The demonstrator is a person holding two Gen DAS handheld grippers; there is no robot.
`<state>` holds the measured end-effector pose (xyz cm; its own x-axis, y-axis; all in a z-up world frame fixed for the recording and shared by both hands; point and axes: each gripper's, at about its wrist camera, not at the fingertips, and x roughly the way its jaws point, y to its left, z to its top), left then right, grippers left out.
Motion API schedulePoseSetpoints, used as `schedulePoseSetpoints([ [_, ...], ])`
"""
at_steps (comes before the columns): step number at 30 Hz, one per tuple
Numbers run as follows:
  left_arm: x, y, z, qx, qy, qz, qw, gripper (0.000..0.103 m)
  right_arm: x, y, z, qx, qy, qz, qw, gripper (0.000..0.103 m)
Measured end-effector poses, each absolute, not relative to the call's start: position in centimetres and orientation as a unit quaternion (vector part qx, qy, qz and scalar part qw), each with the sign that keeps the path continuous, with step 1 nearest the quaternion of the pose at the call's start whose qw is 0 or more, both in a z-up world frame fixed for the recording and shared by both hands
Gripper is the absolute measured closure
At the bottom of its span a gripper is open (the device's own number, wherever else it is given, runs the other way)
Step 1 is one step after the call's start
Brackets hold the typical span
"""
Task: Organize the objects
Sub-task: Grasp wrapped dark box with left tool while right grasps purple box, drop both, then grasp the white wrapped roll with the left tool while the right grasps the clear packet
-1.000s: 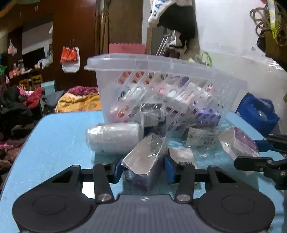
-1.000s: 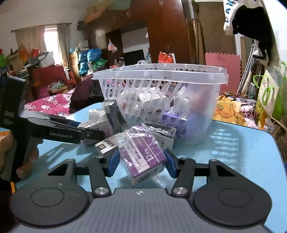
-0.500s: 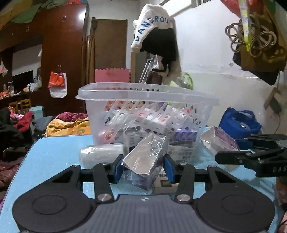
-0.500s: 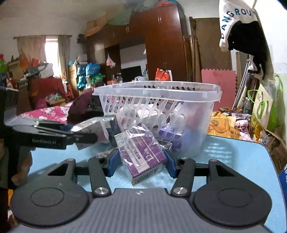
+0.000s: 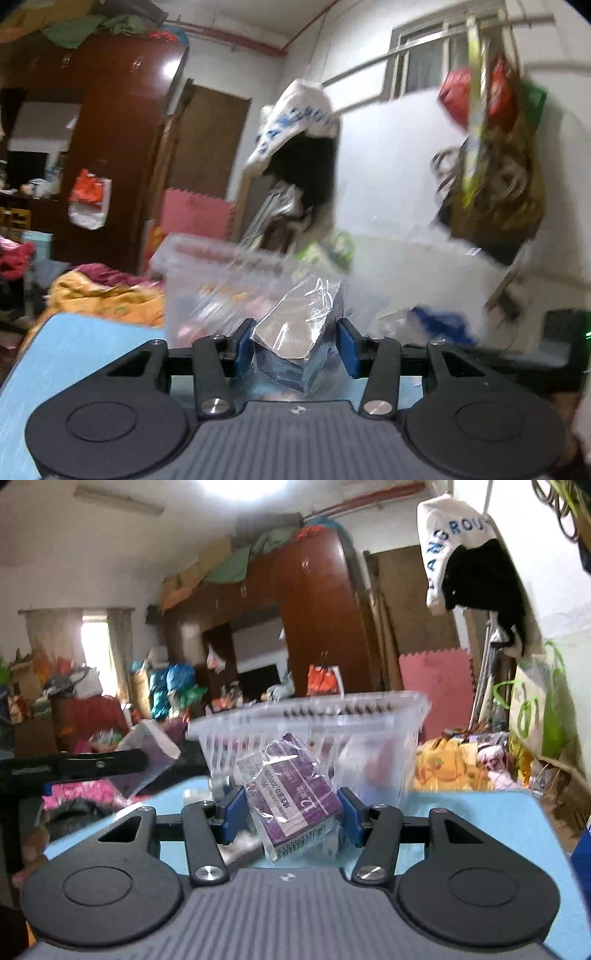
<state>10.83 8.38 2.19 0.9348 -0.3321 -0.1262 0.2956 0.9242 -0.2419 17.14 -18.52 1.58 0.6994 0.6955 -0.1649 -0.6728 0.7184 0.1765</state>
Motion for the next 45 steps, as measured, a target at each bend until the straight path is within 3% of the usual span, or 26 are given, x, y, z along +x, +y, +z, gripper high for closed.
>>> schedulePoseSetpoints([
  [8,18.0,6.9,10.2,-0.095,0.104,-0.112,0.984,0.052,21.7,-14.5,11.0,-0.001,0.097,0.333,0.938,0.046],
  [14,25.0,5.7,10.9,-0.076,0.172,-0.057,0.981,0.048,27.3,-11.0,10.5,-0.042,0.156,0.312,0.936,0.044],
  [15,25.9,5.5,10.7,-0.068,0.184,-0.045,0.980,0.042,27.6,-10.7,10.2,-0.048,0.159,0.305,0.938,0.036],
  [16,27.0,5.4,10.3,-0.063,0.202,-0.031,0.977,0.029,28.1,-10.4,10.0,-0.055,0.168,0.299,0.938,0.015],
  [18,27.3,5.8,9.6,-0.068,0.220,0.007,0.973,0.029,28.0,-10.5,9.7,-0.062,0.173,0.286,0.940,0.010],
  [21,23.4,6.7,9.5,-0.065,0.181,0.016,0.981,0.029,25.2,-12.1,10.1,-0.050,0.166,0.322,0.931,0.007],
  [22,21.3,7.0,9.3,-0.063,0.165,0.006,0.984,0.028,23.8,-12.9,10.2,-0.042,0.158,0.339,0.927,0.000],
  [25,16.6,7.5,8.0,-0.051,0.160,-0.025,0.985,0.017,20.3,-14.3,9.1,-0.043,0.152,0.357,0.921,0.000],
  [32,15.2,9.0,2.7,-0.035,0.210,0.002,0.977,0.017,21.1,-12.3,1.1,-0.028,0.249,0.371,0.894,0.000],
  [37,17.5,10.6,0.6,-0.037,0.257,0.022,0.966,0.017,24.8,-9.9,-1.1,0.026,0.342,0.295,0.892,0.000],
  [42,18.3,12.3,0.0,-0.061,0.268,0.039,0.961,0.017,24.3,-7.8,-1.8,0.015,0.336,0.274,0.901,0.000],
  [45,19.3,12.7,-0.3,-0.086,0.278,0.042,0.956,0.017,24.9,-7.1,-2.1,0.000,0.336,0.274,0.901,0.009],
])
